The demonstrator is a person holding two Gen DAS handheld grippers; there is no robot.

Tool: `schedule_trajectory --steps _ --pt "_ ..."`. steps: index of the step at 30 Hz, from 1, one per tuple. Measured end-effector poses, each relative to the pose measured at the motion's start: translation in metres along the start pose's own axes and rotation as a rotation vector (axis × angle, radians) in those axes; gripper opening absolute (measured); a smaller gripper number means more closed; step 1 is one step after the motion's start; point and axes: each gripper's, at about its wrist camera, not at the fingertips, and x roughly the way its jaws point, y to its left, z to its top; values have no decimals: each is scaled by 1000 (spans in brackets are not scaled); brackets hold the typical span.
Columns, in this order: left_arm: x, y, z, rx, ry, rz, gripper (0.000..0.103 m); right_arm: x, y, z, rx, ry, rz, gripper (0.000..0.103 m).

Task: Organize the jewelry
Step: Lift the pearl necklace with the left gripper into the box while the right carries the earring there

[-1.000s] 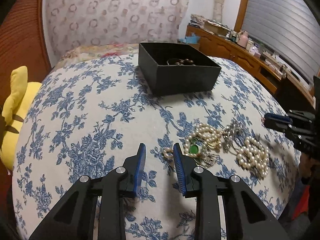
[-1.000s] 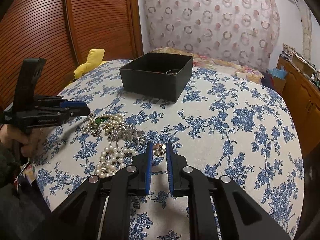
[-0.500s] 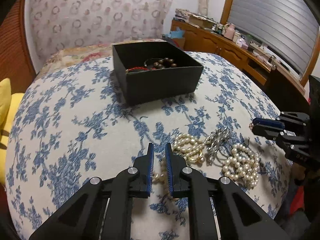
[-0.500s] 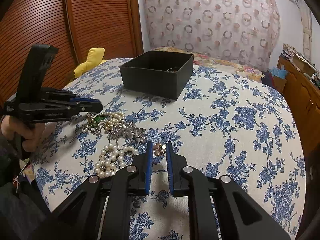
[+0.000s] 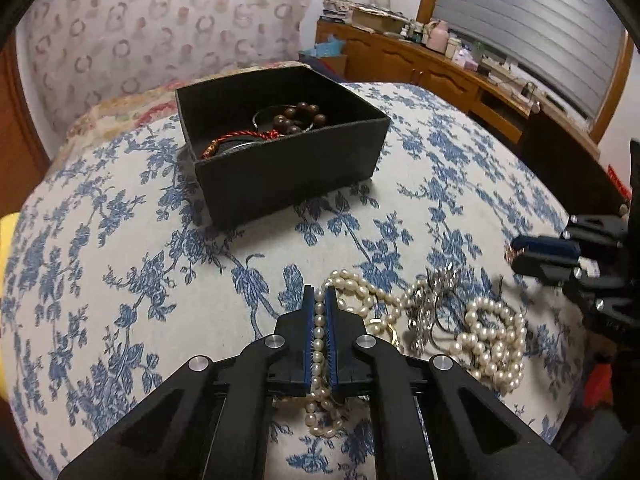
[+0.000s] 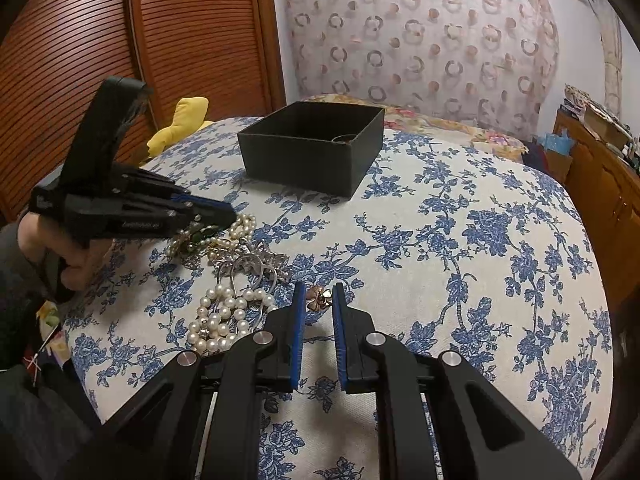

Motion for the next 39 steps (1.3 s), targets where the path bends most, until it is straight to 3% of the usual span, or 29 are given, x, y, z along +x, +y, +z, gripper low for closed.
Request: schedule_trajectory --steps 4,8,21,39 --pt "-11 6 2 -28 -39 -11 4 -1 1 0 -2 -3 1 15" --pt "-44 5 7 -41 -126 -17 4 -4 3 4 -4 -15 1 15" --pt "-137 -14 46 -2 -344 41 4 -27 17 39 -51 -91 2 15" --pt "-178 -15 116 18 -461 112 4 -40 20 102 -88 -182 15 15"
